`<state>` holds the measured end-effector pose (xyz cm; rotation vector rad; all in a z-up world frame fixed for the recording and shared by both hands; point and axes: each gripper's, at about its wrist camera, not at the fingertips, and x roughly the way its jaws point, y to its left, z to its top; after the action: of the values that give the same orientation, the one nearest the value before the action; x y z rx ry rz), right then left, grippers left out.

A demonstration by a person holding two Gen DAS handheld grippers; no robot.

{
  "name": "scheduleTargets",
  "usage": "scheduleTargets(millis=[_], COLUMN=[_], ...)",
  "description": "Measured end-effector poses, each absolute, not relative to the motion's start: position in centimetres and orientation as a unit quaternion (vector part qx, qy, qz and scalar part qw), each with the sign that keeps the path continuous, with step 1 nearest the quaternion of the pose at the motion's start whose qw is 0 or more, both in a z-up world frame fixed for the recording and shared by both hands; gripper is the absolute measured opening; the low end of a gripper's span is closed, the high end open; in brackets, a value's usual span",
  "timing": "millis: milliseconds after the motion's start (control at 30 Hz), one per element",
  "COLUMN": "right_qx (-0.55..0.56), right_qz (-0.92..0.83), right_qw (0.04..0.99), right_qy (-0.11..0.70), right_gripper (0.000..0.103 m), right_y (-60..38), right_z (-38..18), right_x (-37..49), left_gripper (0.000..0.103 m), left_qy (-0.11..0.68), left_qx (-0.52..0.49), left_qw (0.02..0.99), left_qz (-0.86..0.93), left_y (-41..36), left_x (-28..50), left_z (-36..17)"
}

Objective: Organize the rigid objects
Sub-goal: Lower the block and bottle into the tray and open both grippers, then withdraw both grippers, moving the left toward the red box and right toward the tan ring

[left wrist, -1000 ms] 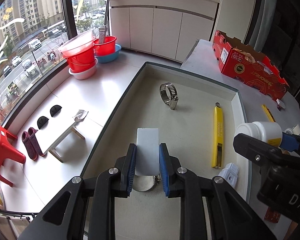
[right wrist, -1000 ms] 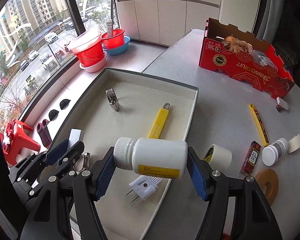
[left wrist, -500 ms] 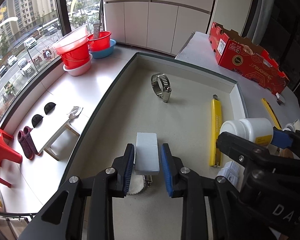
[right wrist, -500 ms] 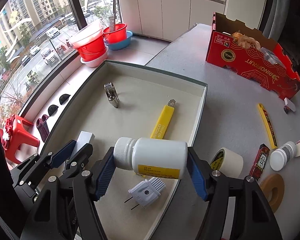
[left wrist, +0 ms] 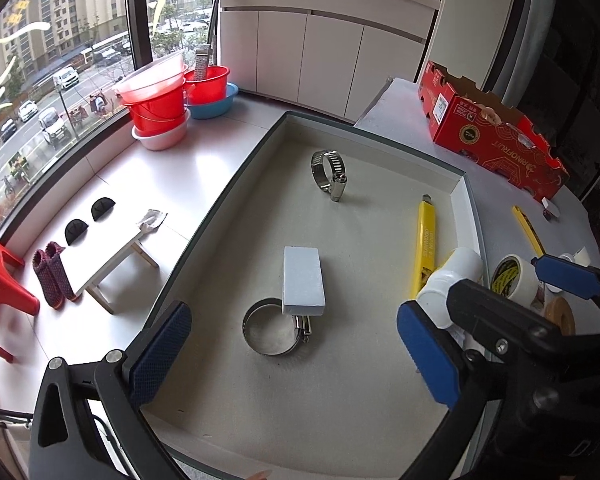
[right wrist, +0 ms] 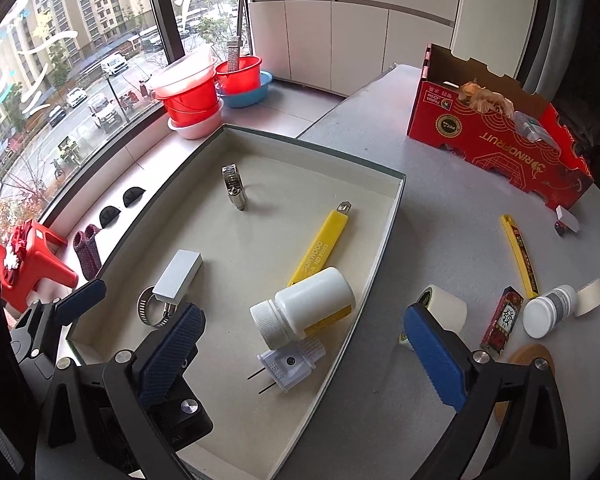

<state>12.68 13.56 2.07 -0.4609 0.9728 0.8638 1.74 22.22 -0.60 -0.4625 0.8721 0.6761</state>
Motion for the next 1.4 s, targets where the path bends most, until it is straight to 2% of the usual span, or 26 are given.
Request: scheduleTargets(millis=[433,767,933,1167,1400], right_qx=[-0.182,-0.083,-0.036,0.012,0.011], right_qz=[0.381,0.295,0.216,0.142,0.158], right_qw=[0.778,0.817,0.832,0.823,0.829], right_qy=[0.464,0.489,0.510,0.550,0.536], right_gripper=[0.102,0.102,0.102,0.102,0.102], right_y=[8.0,-5.2,-13.0,-21.0,-21.2], right_z=[3.2,3.2,1.1,-2.5,-1.7], right_x=[11.5,13.4,14.6,15.0,17.1], left_gripper=[0.103,0.103,0.103,0.103,0.103], left_qy=[0.426,0.444,0.452,0.479,0.501], left_qx=[-0.200,-0.150,-0.113,-0.035,0.005], left_qw=[0.827,0.848,0.862,0.866,0.857], left_qz=[0.308,0.248,0.197,0.141,0.124], left_y=[18.5,11.3,6.3,-1.3,-4.8], left_x=[1.1,3.0,4.4,8.2,11.8], left_z=[0.0,0.7,1.0,-1.1,-3.9])
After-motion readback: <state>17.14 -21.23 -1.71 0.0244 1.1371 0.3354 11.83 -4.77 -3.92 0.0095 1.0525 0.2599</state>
